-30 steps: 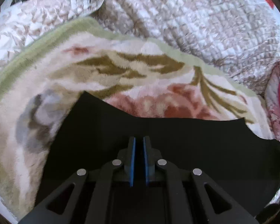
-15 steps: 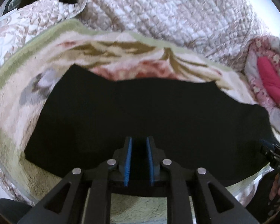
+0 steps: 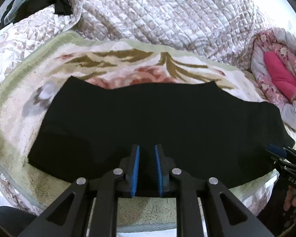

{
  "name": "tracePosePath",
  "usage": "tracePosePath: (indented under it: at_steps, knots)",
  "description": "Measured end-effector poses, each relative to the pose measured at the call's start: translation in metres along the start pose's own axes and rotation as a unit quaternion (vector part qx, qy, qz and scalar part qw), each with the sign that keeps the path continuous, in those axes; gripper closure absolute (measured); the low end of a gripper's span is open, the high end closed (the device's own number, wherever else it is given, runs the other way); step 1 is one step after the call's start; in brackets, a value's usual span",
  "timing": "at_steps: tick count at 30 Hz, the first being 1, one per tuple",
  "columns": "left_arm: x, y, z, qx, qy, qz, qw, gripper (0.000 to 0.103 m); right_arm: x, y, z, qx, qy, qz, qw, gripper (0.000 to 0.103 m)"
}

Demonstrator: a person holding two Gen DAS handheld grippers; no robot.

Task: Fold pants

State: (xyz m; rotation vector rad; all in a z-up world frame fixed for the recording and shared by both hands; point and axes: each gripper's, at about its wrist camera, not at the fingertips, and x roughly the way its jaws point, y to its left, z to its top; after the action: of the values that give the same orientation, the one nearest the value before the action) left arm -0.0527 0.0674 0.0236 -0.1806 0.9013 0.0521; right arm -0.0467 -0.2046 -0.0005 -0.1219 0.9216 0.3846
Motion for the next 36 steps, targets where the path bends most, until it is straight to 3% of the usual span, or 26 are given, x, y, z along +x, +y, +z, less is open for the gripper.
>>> tracePosePath:
  at_steps: [4,13,14,16,17,21,23,29,32,36]
  knots:
    - [0.011,0.015,-0.004,-0.02,0.018,0.008,0.9996,0.085,0.0,0.001,-0.001,0.003,-0.002,0.001,1.0,0.059]
    - [-0.019,0.07,0.009,-0.074,-0.02,0.067,0.9948,0.085,0.0,0.003,0.002,0.009,-0.001,0.007,1.0,0.059]
    - [-0.023,0.078,0.012,-0.08,-0.026,0.074,0.9937,0.083,0.0,0.003,0.002,0.01,-0.002,0.009,1.0,0.059]
    - [-0.03,0.095,0.016,-0.095,-0.036,0.082,0.9914,0.061,0.001,0.002,0.002,0.012,-0.002,0.01,1.0,0.059]
    - [-0.03,0.102,0.018,-0.101,-0.038,0.083,0.9907,0.057,0.001,0.001,0.002,0.013,-0.001,0.011,1.0,0.059]
    - [-0.012,0.117,0.024,-0.111,-0.004,0.058,0.9921,0.055,0.001,0.001,0.002,0.014,-0.001,0.011,1.0,0.059]
    - [0.0,0.118,0.025,-0.109,0.005,0.065,0.9919,0.055,0.001,0.0,0.002,0.013,-0.001,0.011,1.0,0.059]
    - [0.013,0.114,0.024,-0.104,0.012,0.05,0.9933,0.05,0.001,-0.001,0.004,0.02,-0.001,0.012,1.0,0.059]
    - [0.01,0.111,0.02,-0.108,0.02,0.009,0.9939,0.05,0.001,-0.002,0.004,0.019,-0.001,0.014,1.0,0.059]
    - [0.016,0.111,0.022,-0.107,0.022,0.02,0.9938,0.05,0.002,-0.002,0.005,0.021,-0.001,0.015,1.0,0.059]
